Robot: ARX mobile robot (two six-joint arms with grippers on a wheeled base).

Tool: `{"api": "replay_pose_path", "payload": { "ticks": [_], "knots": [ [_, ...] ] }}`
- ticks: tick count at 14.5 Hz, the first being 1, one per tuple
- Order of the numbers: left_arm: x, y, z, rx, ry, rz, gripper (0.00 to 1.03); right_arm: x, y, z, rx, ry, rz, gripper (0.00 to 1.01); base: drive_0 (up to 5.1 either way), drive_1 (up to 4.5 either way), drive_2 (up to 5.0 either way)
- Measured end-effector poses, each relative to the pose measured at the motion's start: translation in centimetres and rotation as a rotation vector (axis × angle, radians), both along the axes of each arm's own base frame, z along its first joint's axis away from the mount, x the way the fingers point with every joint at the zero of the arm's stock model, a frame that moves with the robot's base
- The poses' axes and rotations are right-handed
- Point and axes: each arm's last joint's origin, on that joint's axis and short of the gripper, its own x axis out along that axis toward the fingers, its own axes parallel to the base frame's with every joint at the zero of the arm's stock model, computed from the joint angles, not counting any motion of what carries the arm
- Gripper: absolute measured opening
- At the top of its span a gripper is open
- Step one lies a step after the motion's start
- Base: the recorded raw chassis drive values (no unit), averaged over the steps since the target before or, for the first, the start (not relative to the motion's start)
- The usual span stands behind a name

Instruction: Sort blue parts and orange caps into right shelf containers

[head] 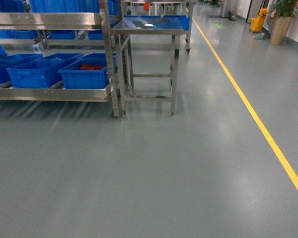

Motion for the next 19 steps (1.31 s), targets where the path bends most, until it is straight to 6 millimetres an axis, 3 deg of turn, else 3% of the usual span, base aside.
{"api": "replay_pose_path", "payload": {
  "ticks": [19],
  "knots": [
    [0.00, 0.00, 0.00, 0.000, 0.000, -0.001, 0.43, 0.00, 0.00, 0.01, 0.000, -0.001, 0.000, 0.45, 0.0, 4.19, -4.2]
  ]
}}
